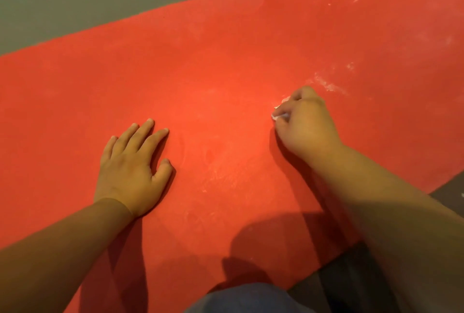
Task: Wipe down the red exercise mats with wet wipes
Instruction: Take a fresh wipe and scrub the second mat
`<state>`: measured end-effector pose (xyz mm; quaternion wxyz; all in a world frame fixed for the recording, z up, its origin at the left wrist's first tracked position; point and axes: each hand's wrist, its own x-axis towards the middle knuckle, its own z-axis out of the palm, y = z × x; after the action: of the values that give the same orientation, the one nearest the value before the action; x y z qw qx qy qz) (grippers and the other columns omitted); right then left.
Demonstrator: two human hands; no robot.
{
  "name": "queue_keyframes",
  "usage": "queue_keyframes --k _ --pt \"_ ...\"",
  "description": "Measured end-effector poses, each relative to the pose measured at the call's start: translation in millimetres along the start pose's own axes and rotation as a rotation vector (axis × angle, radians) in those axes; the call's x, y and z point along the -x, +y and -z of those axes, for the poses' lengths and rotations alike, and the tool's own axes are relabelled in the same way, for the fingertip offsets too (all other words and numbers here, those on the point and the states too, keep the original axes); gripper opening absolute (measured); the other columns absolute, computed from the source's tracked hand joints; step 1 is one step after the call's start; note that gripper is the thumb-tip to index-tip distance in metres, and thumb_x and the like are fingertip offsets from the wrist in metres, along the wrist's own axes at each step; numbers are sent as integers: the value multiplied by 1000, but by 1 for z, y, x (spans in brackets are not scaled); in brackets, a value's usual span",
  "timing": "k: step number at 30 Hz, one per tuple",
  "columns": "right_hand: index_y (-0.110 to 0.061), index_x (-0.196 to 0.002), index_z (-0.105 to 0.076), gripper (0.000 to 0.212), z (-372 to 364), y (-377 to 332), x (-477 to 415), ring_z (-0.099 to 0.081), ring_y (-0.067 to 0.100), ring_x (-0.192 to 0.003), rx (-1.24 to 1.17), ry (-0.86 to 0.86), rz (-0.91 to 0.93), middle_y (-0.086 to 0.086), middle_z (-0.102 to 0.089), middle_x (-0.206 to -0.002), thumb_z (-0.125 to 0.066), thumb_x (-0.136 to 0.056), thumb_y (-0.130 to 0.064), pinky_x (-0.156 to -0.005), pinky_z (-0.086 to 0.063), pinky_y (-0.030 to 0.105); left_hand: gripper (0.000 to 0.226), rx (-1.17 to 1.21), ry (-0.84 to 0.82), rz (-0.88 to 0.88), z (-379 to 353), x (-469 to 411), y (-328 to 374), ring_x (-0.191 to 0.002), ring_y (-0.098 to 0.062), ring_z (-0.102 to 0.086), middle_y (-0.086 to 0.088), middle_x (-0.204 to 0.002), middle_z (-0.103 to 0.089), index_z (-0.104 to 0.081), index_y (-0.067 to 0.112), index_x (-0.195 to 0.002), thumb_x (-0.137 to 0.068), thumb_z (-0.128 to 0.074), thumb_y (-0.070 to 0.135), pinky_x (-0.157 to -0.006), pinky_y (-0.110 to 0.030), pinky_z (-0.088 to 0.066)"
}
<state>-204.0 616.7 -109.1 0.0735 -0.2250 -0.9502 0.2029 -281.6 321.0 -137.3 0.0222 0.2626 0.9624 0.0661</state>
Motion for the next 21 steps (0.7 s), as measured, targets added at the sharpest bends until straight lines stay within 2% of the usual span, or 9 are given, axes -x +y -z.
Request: queue_keyframes --k 3,6,8,9,11,13,15,19,21 --pt "-12 -92 -74 25 -14 -27 14 -53 31 -99 8 -41 -13 10 -56 -105 -52 -80 -9 -87 -43 33 66 0 8 5 2 -1 1 -141 -24 -27 1 -153 -34 -46 29 -139 -79 -30 50 -116 -49 -17" --pt "-15 -89 -71 20 -35 -67 62 -52 27 -93 -88 -155 346 6 -59 -97 -54 -81 -10 -80 -45 35 66 1 11 6 2 -1 0 -141 -25 -27 1 -153 -34 -47 28 -139 -79 -30 50 -116 -49 -18" --pt "-15 -96 -69 21 -30 -61 59 -54 29 -94 -108 -203 435 8 -61 -95 -55 -82 -8 -78 -46 36 66 2 14 4 2 -2 1 -141 -24 -28 1 -153 -34 -46 29 -139 -79 -30 51 -116 -48 -18" --pt "-14 -102 -67 24 -25 -49 47 -56 32 -95 -86 -166 359 11 -63 -97 -55 -82 -7 -79 -45 36 66 1 11 2 2 -2 1 -141 -24 -27 1 -153 -34 -46 29 -139 -79 -30 51 -116 -48 -17" --pt "-12 -112 -60 30 -12 -17 11 -58 33 -96 -58 12 38 15 -65 -102 -54 -83 -8 -79 -42 34 67 9 10 3 2 -2 1 -141 -25 -27 1 -153 -34 -46 28 -139 -79 -30 50 -116 -48 -17" --pt "-10 -109 -61 27 -2 -2 -11 -57 32 -100 -64 101 -203 15 -64 -106 -52 -84 -9 -81 -41 33 66 5 13 2 1 -2 0 -141 -25 -27 1 -153 -34 -46 28 -139 -79 -29 50 -116 -48 -17" --pt "-10 -107 -66 26 -14 -25 -8 -54 29 -105 9 10 -59 12 -62 -110 -51 -85 -9 -87 -36 29 66 14 25 10 2 -4 1 -141 -25 -28 2 -152 -35 -47 28 -138 -78 -30 50 -116 -48 -18" --pt "-12 -97 -67 17 -53 -95 55 -51 26 -98 -74 -251 526 7 -59 -100 -53 -86 -13 -87 -41 35 66 29 34 16 2 -6 1 -140 -25 -31 1 -152 -36 -48 27 -137 -78 -30 49 -115 -49 -20" --pt "-18 -96 -70 18 -47 -88 52 -51 25 -94 -100 -291 648 4 -61 -96 -55 -86 -15 -84 -42 36 64 30 44 8 2 -6 0 -139 -26 -31 0 -151 -37 -49 26 -137 -79 -29 46 -115 -49 -21"
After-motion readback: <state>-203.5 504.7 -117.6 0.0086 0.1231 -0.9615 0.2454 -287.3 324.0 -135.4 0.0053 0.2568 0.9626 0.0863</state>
